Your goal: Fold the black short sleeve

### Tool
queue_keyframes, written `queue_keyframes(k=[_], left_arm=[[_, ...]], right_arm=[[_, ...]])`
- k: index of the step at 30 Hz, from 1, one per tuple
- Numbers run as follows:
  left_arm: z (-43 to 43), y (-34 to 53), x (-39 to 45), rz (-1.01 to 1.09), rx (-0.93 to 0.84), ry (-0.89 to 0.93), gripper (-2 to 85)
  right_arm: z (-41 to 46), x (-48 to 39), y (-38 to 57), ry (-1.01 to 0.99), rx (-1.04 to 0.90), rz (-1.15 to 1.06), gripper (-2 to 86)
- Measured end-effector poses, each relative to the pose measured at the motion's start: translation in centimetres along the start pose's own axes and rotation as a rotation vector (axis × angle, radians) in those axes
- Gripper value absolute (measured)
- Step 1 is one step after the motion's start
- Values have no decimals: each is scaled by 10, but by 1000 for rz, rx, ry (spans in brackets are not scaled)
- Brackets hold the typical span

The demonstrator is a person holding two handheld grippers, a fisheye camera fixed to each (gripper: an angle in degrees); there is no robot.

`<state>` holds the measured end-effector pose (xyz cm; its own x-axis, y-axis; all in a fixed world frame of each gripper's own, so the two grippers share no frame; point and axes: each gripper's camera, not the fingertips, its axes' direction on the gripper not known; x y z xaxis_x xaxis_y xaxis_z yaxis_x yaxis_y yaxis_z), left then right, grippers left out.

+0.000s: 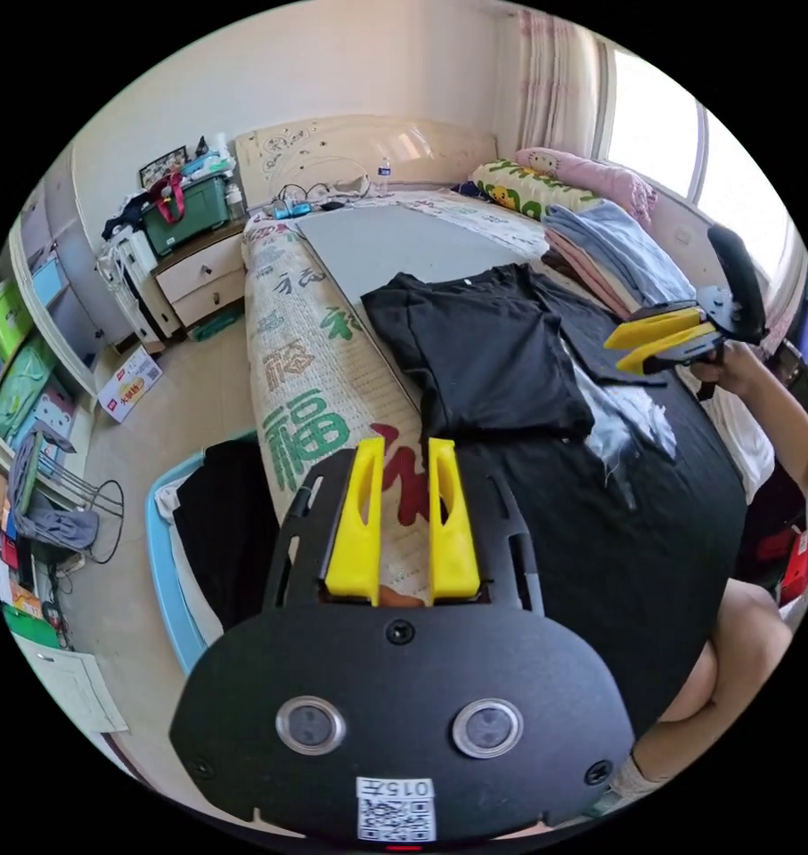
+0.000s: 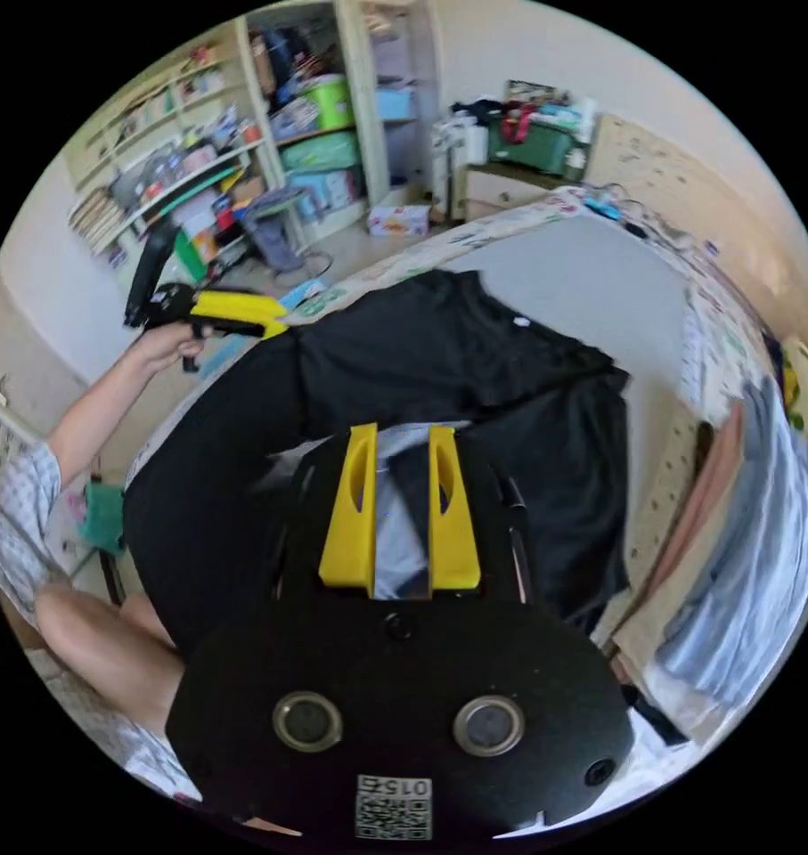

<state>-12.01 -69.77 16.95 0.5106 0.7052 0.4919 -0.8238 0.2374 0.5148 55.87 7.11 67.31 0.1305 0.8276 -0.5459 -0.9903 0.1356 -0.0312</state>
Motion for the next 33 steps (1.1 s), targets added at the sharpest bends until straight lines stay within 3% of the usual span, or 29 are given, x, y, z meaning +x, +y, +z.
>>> queue_keyframes(k=[5,11,18,24,27,33], left_arm=[[-10,-45,-29,-156,52,112,99],[-6,-102,-56,-358,155,95,100],[56,-134,-64,-432,37,24,119],[74,-135,-45,-311,-94,-40,28],[48,-131,-33,-255,-27,-60,13],[-64,-76,-11,-181,300,69,5]], right_arm=[[-49,160,67,97,156,333,99],[-22,246,87,63,167,470,112],[17,264,85,103,94,455,115],[21,252,100,189,7,435,30],[-10,234,116,209,85,394,8],[-145,151,200,213,314,221,-1]])
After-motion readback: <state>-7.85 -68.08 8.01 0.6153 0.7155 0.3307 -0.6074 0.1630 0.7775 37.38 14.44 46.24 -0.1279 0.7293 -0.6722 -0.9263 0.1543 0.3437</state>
